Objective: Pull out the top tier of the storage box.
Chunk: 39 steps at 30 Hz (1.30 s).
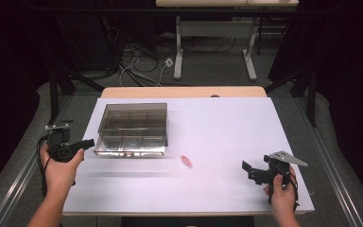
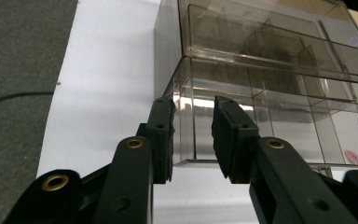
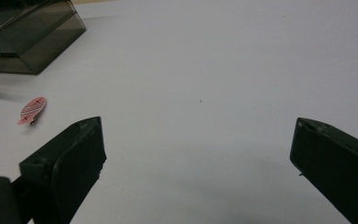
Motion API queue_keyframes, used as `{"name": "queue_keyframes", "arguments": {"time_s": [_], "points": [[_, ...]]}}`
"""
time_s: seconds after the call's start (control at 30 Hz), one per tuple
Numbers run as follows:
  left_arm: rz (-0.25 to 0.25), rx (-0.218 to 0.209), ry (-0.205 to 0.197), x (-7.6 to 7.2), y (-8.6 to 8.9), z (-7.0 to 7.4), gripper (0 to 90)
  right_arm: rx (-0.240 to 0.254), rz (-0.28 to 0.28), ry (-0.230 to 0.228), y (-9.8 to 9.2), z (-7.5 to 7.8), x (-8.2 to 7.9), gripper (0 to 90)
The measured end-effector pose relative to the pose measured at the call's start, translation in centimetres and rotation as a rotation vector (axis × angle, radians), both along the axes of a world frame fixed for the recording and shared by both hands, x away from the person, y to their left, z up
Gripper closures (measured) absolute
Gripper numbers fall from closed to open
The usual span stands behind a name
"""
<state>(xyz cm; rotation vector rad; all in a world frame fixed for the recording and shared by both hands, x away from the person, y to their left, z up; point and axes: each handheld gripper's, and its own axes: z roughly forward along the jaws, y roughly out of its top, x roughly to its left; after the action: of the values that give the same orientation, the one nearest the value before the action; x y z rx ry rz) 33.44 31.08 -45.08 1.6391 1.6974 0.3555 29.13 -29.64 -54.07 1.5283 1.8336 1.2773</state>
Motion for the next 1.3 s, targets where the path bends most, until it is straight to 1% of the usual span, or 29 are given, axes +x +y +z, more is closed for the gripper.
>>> {"name": "queue_keyframes", "arguments": {"time_s": [0.1, 0.13, 0.2, 0.23, 0.3, 0.33, 0.37, 0.4, 0.47, 0.5, 0.53, 0.6, 0.63, 0.67, 0.7, 0.73, 0.8, 0.87, 0.97, 1.0, 1.03, 1.17, 1.2, 1.3], "points": [[-0.011, 0.006, -0.035, -0.2, -0.1, 0.0, 66.1, -0.001, 0.001, -0.001, 0.0, 0.0, 0.0, 2.8], [-0.018, 0.008, -0.055, -0.3, -0.1, -0.1, 65.4, -0.001, 0.001, 0.0, 0.0, 0.0, 0.0, 2.8], [-0.041, 0.001, -0.07, -0.4, -0.2, -0.1, 64.4, 0.0, -0.001, 0.001, 0.0, 0.0, 0.0, 2.8], [-0.048, -0.006, -0.082, -0.5, -0.3, -0.1, 64.5, 0.005, -0.003, -0.007, 0.0, -0.1, 0.0, 2.8], [-0.077, -0.011, -0.1, -0.6, -0.4, -0.1, 64.5, 0.003, -0.003, -0.007, 0.0, -0.1, 0.0, 2.8], [-0.086, -0.011, -0.107, -0.7, -0.5, -0.1, 64.4, 0.0, -0.001, 0.002, 0.0, 0.0, 0.0, 2.8], [-0.093, -0.001, -0.113, -0.8, -0.5, 0.0, 64.3, -0.001, -0.001, -0.001, 0.0, 0.0, 0.0, 2.8], [-0.093, -0.004, -0.125, -0.8, -0.7, -0.1, 64.3, -0.003, 0.0, 0.001, 0.0, 0.1, -0.1, 2.8], [-0.118, 0.002, -0.138, -1.1, -0.8, 0.1, 62.1, -0.006, 0.002, -0.006, 0.0, 0.0, 0.0, 2.8], [-0.122, 0.002, -0.142, -1.2, -1.0, 0.1, 60.9, -0.009, 0.005, -0.009, 0.0, 0.0, 0.0, 2.8], [-0.126, -0.001, -0.157, -1.2, -1.1, 0.1, 60.6, -0.003, 0.0, -0.006, 0.0, 0.0, 0.0, 2.8], [-0.151, -0.015, -0.173, -1.4, -1.2, 0.3, 58.5, -0.003, 0.002, 0.0, 0.0, 0.1, 0.0, 2.8], [-0.162, -0.022, -0.168, -1.6, -1.3, 0.4, 57.8, -0.004, 0.001, 0.001, 0.0, 0.1, -0.1, 2.8], [-0.159, -0.035, -0.186, -1.7, -1.5, 0.4, 57.3, -0.004, 0.001, 0.001, 0.0, 0.1, -0.1, 2.8], [-0.176, -0.042, -0.181, -1.8, -1.6, 0.5, 56.6, -0.005, 0.0, -0.001, 0.0, 0.0, 0.0, 2.8], [-0.182, -0.047, -0.191, -1.9, -1.7, 0.5, 55.8, -0.004, 0.0, -0.002, 0.0, 0.1, -0.1, 2.8], [-0.206, -0.031, -0.201, -2.3, -2.1, 0.7, 54.0, -0.002, 0.002, -0.005, 0.0, 0.0, 0.0, 2.8], [-0.228, -0.029, -0.212, -2.5, -2.4, 0.9, 51.8, -0.003, -0.001, -0.001, 0.0, 0.0, -0.1, 2.8], [-0.258, -0.029, -0.243, -3.0, -2.8, 1.0, 48.4, -0.006, 0.001, -0.006, 0.0, 0.0, 0.0, 2.8], [-0.262, -0.027, -0.25, -3.1, -2.9, 1.1, 47.1, -0.01, 0.002, 0.0, 0.0, 0.1, -0.1, 2.8], [-0.268, -0.017, -0.259, -3.3, -3.1, 1.1, 45.5, -0.006, 0.001, -0.006, 0.0, 0.0, -0.1, 2.8], [-0.287, 0.009, -0.26, -3.9, -3.7, 0.9, 42.5, -0.001, 0.001, -0.004, 0.1, 0.0, -0.1, 2.8], [-0.292, 0.012, -0.259, -4.1, -3.9, 0.8, 41.8, -0.008, 0.0, -0.005, 0.1, 0.0, 0.0, 2.8], [-0.312, 0.021, -0.268, -4.6, -4.4, 0.7, 39.9, -0.004, 0.001, -0.005, 0.1, 0.0, 0.0, 2.9]]}}
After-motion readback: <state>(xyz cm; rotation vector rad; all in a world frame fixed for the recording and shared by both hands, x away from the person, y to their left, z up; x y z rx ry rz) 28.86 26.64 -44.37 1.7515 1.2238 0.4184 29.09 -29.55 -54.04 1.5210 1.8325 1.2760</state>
